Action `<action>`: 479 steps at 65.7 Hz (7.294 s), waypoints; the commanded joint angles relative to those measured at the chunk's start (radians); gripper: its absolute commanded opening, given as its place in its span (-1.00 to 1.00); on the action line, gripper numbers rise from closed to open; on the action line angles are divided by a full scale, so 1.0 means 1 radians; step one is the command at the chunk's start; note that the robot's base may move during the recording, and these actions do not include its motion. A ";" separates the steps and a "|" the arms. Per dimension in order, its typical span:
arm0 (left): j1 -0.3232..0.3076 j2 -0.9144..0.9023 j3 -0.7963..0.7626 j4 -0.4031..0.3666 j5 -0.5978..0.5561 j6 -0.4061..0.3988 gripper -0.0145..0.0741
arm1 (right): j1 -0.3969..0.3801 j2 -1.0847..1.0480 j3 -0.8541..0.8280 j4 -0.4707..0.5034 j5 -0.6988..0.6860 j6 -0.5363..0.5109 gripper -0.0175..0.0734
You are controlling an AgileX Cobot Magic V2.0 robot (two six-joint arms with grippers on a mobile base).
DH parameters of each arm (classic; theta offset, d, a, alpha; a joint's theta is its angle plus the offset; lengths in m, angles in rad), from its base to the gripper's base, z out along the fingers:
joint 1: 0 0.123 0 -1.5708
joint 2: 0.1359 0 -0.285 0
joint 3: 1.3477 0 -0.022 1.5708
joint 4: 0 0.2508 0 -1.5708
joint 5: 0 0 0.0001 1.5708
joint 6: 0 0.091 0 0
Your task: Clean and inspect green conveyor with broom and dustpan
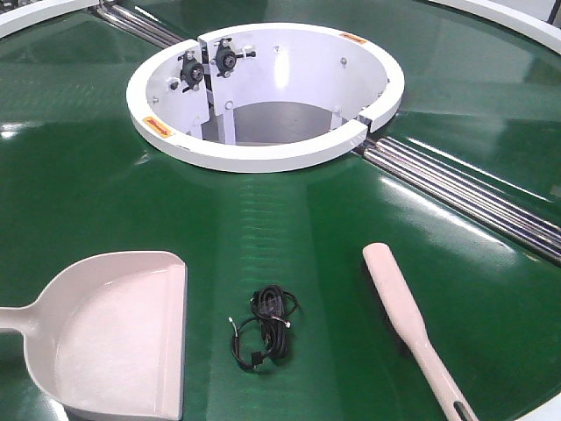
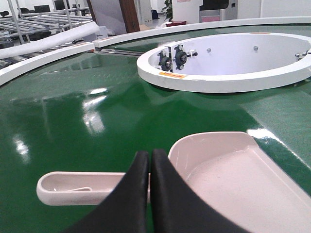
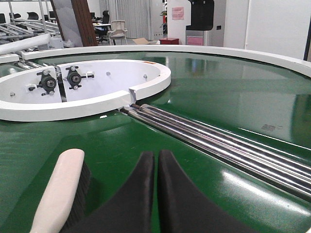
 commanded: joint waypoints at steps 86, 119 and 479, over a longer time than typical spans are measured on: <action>0.001 -0.015 0.009 -0.055 -0.563 -0.137 -0.72 | -0.004 -0.009 0.007 0.000 -0.496 0.001 -0.63; -0.001 0.153 -0.513 0.086 -0.148 -0.126 -0.72 | -0.003 0.143 -0.365 -0.001 -0.266 0.030 -0.63; -0.001 0.690 -0.825 0.159 0.695 1.256 0.59 | 0.365 1.705 -1.342 0.043 1.101 0.179 -0.63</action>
